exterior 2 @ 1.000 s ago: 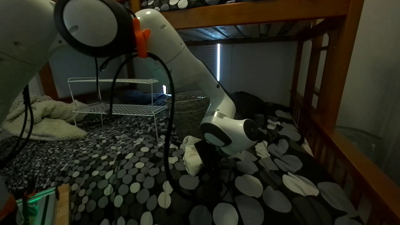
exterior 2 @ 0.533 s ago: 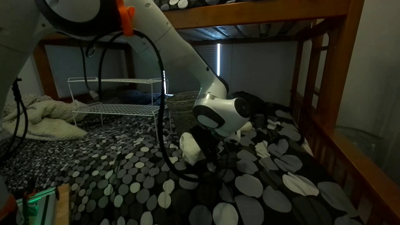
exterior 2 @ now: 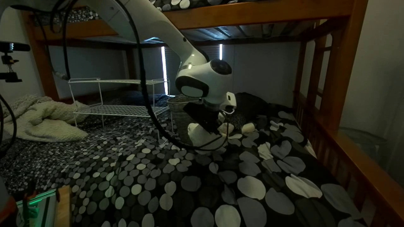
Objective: Put the towel inside the silver bucket
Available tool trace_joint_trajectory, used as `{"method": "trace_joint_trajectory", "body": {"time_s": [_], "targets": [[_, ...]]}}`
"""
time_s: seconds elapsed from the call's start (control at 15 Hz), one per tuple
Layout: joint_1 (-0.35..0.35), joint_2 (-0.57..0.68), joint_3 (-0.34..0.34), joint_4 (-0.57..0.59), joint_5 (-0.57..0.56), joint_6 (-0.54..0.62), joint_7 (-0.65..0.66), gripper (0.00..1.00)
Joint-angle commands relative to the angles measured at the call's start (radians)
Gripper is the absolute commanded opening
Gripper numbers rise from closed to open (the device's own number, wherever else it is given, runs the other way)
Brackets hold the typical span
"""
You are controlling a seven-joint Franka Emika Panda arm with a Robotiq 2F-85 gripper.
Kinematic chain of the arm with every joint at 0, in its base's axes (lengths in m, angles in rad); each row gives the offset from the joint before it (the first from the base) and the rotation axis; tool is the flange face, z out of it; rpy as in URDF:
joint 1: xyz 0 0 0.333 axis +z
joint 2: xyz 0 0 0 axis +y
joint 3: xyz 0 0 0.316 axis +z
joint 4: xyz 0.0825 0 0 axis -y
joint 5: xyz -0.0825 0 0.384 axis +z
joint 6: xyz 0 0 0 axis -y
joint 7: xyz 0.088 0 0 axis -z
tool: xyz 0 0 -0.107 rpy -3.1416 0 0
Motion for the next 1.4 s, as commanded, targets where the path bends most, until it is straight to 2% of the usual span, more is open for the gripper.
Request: {"method": "trace_joint_trajectory", "body": {"time_s": [0.0, 0.47, 0.53, 0.6, 1.0, 1.07, 1.2, 1.33], "targets": [[0.011, -0.117, 0.011, -0.086, 0.023, 0.109, -0.050, 0.04], [0.038, -0.229, 0.068, -0.140, 0.089, 0.352, -0.255, 0.04], [0.035, -0.240, 0.083, -0.137, 0.130, 0.352, -0.284, 0.04], [0.033, -0.188, 0.066, -0.096, 0.067, 0.325, -0.213, 0.14], [0.034, -0.213, 0.082, -0.104, 0.097, 0.336, -0.251, 0.14], [0.034, -0.213, 0.082, -0.106, 0.097, 0.336, -0.252, 0.04], [0.045, -0.224, 0.078, -0.097, 0.020, 0.374, -0.241, 0.04], [0.064, -0.248, 0.075, -0.080, -0.113, 0.420, -0.213, 0.04]]}}
